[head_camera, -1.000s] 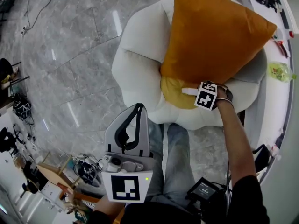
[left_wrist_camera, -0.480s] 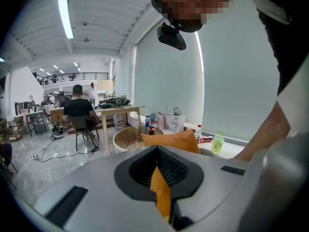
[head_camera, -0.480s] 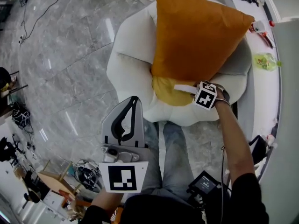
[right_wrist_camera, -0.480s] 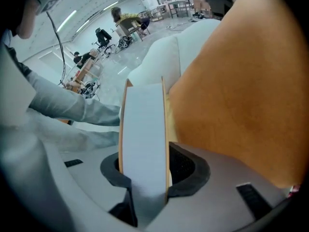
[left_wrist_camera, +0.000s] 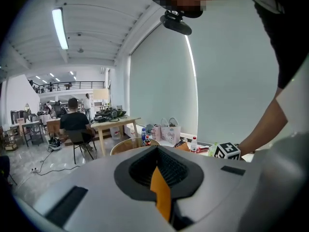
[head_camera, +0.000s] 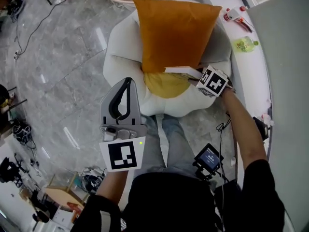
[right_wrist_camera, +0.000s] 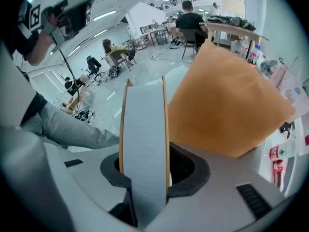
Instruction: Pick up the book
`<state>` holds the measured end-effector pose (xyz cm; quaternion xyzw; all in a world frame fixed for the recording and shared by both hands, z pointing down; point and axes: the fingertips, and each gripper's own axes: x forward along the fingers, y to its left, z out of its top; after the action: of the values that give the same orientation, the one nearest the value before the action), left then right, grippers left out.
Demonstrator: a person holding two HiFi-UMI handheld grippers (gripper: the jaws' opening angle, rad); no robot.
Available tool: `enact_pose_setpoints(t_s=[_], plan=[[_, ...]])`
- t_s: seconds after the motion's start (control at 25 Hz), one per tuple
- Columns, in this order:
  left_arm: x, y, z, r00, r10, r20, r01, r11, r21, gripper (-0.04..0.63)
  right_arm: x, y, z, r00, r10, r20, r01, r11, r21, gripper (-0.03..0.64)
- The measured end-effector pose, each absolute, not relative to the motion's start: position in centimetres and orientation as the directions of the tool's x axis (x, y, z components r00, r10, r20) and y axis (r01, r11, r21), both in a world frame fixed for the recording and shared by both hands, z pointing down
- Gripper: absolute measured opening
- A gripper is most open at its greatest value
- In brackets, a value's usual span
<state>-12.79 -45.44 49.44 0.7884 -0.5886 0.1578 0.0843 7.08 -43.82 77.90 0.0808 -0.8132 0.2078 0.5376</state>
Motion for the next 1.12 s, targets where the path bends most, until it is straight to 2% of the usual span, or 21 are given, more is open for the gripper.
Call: enact_pose_setpoints(t_s=[0.28,0.56,0.8,1.12], plan=[[-11.6,-43.7,43.9,0.243,-0.924,0.297,-0.957,-0.277,-0.081,0.011,7.5,-47.2,64.8,-0.608,-0.132,0.783,-0.448,0.871,-0.201,0.15],[-10.0,-41.9,39.3,0.231,-0.943,0.239,-0.959,-0.262,-0.105,0.011,8.8,-47.3,51.1,-0.758,-0.341,0.556,-0.517,0.834,-0.192,0.15],[-8.4,-40.2,35.3,0.226,-0.957,0.181,-0.959,-0.251,-0.128,0.011,11.5,-45.3,42.2,-0.805,-0.503,0.316,-0.578,0.786,-0.22,0.15],[-7.5,-37.3,32.3,0.188,-0.966,0.177,-0.958,-0.22,-0.185,0.011,15.2,-42.3,32.6,-0.756,-0.654,-0.026,-0.607,0.715,-0.347,0.15]])
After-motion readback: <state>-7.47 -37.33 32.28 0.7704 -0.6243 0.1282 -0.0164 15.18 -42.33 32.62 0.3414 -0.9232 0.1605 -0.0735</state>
